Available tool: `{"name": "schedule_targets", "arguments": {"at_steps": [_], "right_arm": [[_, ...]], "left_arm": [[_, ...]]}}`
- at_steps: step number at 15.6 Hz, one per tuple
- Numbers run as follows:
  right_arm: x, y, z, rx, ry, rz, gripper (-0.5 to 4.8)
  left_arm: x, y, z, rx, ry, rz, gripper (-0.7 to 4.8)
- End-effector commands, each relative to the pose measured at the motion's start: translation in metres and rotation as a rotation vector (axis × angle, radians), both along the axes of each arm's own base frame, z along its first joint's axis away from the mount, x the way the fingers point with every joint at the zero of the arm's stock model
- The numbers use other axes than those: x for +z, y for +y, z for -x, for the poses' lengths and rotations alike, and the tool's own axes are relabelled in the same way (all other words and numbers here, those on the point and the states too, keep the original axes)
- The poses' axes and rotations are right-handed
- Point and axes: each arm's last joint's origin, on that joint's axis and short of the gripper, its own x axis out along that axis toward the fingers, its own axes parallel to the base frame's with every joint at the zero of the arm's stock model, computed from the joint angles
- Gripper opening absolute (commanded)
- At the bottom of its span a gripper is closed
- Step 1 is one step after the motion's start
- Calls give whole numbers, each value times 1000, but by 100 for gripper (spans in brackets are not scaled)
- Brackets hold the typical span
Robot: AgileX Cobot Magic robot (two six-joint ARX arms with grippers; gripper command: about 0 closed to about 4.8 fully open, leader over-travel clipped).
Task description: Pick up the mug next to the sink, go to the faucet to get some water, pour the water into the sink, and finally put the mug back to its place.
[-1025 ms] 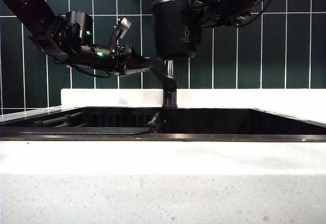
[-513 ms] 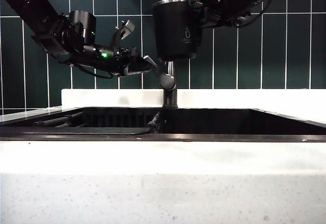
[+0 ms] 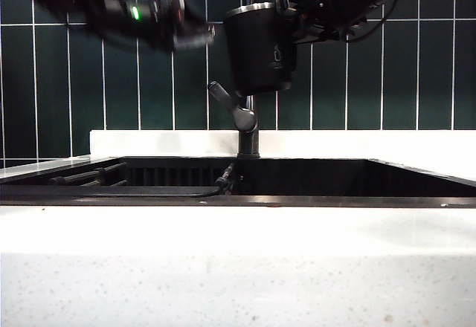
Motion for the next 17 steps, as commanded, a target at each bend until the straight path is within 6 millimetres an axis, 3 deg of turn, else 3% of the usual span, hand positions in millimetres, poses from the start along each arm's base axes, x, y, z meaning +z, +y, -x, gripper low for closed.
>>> {"name": "schedule_targets", "arguments": {"at_steps": [1,4,6,9,10,12,13,15,16,17], "right_arm": [[24,-18,5,-108,-121,105,-3],[34,-36,11,-196,-188,288,-3],[37,-40,22,-148,-252,588,-3],[36,-41,26,-126,-243,671,-3],[35,-42,26,-130,-243,703,-3],[30,-42,27,-71,-281,913,-3],[29,-43,27,-52,-292,962,-3],[29,-51,25,-68,-288,979,-3],[27,-50,24,-49,-307,1031,-3],[24,-50,22,-16,-349,1139,-3]], "left_arm": [[37,9,34,82,13,-110,221],[67,20,69,246,74,-200,220],[84,29,94,412,139,-264,214],[88,41,117,650,254,-346,199],[86,43,126,683,262,-361,171],[68,52,148,689,293,-402,168],[58,56,156,695,319,-417,135],[16,60,175,683,422,-476,106],[-1,62,182,677,462,-500,105],[-20,63,191,675,514,-507,69]]}}
